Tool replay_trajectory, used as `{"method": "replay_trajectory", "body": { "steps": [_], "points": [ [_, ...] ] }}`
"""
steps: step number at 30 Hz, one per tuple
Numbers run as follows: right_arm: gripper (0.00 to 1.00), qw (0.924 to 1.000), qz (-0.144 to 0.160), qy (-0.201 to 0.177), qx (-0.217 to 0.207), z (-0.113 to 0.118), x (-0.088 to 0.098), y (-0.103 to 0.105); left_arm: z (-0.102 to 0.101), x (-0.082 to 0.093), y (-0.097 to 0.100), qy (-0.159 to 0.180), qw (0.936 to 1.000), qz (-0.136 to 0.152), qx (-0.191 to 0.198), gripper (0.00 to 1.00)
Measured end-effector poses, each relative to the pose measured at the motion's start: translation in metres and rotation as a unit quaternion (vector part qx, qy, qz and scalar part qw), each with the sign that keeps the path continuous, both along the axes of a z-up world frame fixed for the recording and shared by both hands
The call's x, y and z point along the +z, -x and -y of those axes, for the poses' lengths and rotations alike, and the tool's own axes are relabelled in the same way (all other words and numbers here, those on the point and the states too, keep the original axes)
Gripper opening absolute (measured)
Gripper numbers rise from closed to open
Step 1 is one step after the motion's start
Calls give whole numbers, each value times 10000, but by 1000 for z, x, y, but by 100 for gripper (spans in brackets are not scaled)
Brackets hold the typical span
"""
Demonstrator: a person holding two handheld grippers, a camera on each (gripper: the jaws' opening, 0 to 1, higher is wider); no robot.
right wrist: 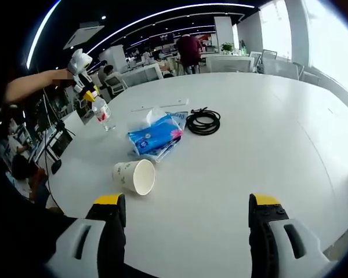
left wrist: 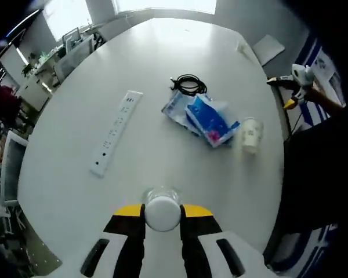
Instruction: Arrange the tabletop items into an orderly group along one side of the table until the central work area is clear of visible clutter.
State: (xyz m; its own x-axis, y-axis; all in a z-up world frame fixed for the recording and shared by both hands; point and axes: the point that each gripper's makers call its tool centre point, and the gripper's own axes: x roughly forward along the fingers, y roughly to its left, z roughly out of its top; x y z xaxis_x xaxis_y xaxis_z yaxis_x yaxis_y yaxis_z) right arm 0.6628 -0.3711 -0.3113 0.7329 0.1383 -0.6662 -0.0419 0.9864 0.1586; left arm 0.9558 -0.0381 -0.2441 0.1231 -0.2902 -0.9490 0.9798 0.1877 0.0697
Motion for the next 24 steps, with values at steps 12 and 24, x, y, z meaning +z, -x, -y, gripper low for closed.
{"method": "replay_trajectory", "body": {
  "steps": [12,24],
  "points": [
    [84,10000,-41,50,20,-1,-2,-2,-5,-21,-3,-445,9929,-85,-1098,20],
    [84,9999,-66,72,53,-2,-2,-6,-3,-20,-7,-622,9890,-137,-1332,21]
  ]
}}
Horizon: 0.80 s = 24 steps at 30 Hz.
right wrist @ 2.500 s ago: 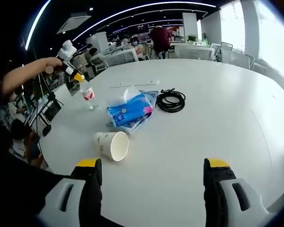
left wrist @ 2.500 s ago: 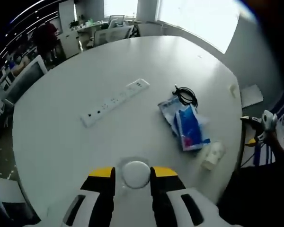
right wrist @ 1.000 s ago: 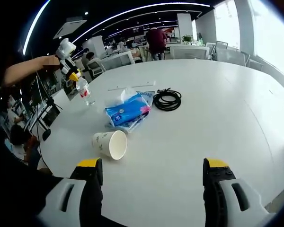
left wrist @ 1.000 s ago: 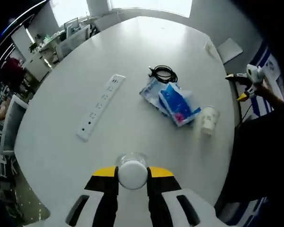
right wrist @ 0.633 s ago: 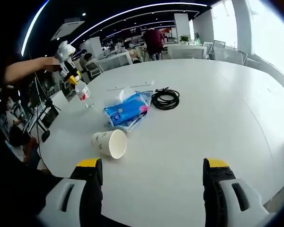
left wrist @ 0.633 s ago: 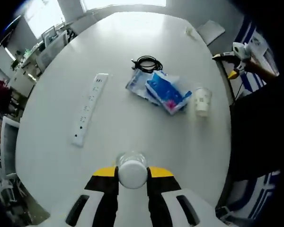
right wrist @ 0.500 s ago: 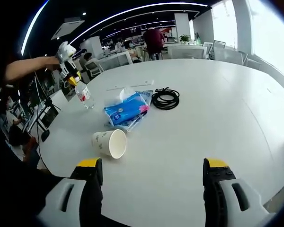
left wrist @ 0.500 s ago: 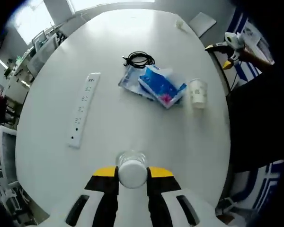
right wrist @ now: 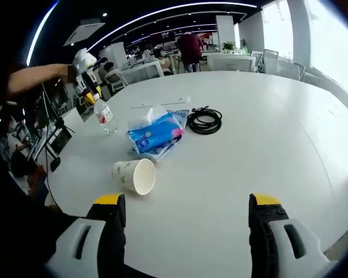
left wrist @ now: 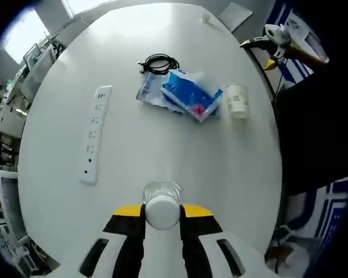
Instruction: Arrange the tabletop items into an orderly group along one side of the table until the central work area is clear of visible clutter.
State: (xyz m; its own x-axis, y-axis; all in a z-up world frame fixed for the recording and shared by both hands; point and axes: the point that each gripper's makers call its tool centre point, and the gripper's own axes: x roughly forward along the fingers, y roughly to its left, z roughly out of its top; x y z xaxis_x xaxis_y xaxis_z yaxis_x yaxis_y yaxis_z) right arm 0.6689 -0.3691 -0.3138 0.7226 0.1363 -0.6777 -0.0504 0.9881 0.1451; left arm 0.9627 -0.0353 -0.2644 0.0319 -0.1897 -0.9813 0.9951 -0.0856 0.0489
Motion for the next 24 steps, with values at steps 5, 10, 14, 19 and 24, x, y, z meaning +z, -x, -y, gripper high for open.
{"method": "replay_trajectory", "body": {
  "steps": [5,10,14,19,24],
  "points": [
    [84,10000,-24,-6,36,-1,-2,0,-1,0,2,-62,10000,-63,-35,21],
    [84,10000,-31,-12,58,-1,-3,-1,-2,0,3,-51,9999,-103,108,24],
    [84,9999,-22,-17,101,-2,-3,-3,-4,0,4,13,9995,-158,283,36],
    [84,9998,-7,-30,176,-5,-1,-5,1,11,5,412,9972,-159,601,45],
    [84,9996,65,-55,254,-8,1,-11,13,31,-2,1184,9856,86,1205,57]
  ]
}}
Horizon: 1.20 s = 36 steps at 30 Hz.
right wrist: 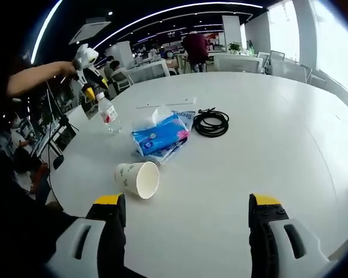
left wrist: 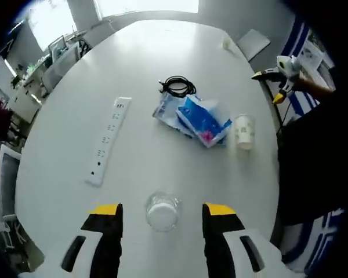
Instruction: Arrange the tabletop items into an orderly group along one side of the table until the central work area is clear of visible clutter.
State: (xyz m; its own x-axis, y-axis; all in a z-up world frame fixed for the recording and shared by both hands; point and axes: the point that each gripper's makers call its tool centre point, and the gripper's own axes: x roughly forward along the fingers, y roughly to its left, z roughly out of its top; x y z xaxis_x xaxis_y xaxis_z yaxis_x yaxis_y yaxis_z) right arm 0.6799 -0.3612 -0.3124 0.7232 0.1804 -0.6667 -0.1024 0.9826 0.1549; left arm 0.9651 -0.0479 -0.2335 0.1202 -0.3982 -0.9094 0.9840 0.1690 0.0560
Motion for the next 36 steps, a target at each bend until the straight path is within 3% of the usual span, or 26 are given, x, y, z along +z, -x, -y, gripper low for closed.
{"method": "replay_trajectory", "body": {
  "steps": [12,17,21,22,26,30,32,36],
  "points": [
    [88,9992,383,-80,84,-1,18,-21,-22,-1,21,644,9935,86,932,74],
    [92,9985,471,-101,253,-5,24,-31,-26,-2,46,1182,9821,-7,1467,80],
    [94,9982,484,-104,351,-8,26,-37,-30,-4,60,1336,9775,11,1633,84],
    [95,9979,502,-92,395,-10,28,-39,-30,-4,63,1452,9731,12,1786,86],
    [96,9973,508,-57,536,-14,31,-46,-34,-7,79,1531,9694,-14,1921,89],
    [98,9965,515,-6,652,-17,35,-51,-36,-8,94,1825,9552,30,2330,94],
    [98,9964,496,-9,684,-19,36,-52,-37,-12,102,1843,9537,3,2378,95],
    [98,9962,431,32,758,-18,34,-52,-43,-23,120,1871,9437,-32,2727,99]
  ]
}}
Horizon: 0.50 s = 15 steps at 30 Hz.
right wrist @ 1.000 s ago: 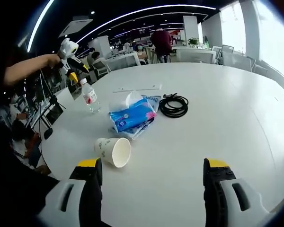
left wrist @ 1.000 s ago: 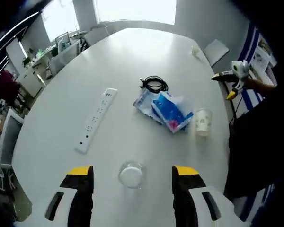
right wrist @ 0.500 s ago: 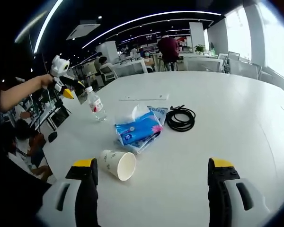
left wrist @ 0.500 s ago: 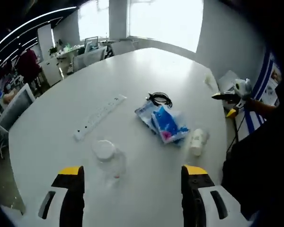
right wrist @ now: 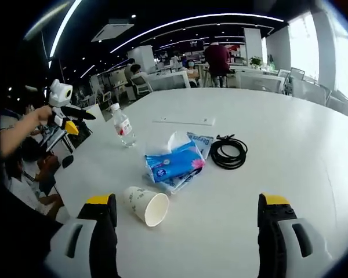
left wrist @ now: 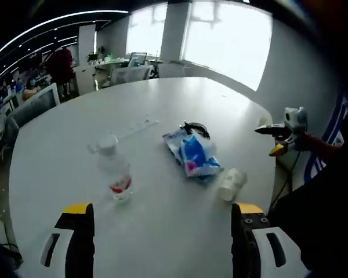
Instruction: Arrange the tabletop items into an orderly group along one side of the table until the central work area is clear of visible clutter.
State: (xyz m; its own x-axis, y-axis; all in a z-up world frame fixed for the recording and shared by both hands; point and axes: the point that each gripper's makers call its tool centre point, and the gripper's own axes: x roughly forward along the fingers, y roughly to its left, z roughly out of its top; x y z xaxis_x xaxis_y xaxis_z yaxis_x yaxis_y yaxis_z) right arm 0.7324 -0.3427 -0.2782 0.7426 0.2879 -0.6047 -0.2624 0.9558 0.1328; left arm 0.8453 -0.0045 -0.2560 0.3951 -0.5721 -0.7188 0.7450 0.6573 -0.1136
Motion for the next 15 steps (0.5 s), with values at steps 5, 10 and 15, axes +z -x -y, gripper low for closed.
{"method": "replay_trajectory", "body": {
  "steps": [5,10,15],
  "points": [
    [99,9999,-120,49,90,-1,-3,-1,2,-13,29,119,9998,-119,106,99],
    [99,9996,-231,103,141,4,-5,-2,1,-18,50,158,9989,-302,333,100],
    [98,9995,-289,107,94,6,-4,-2,-6,-33,71,-14,9965,-600,590,100]
  ]
}}
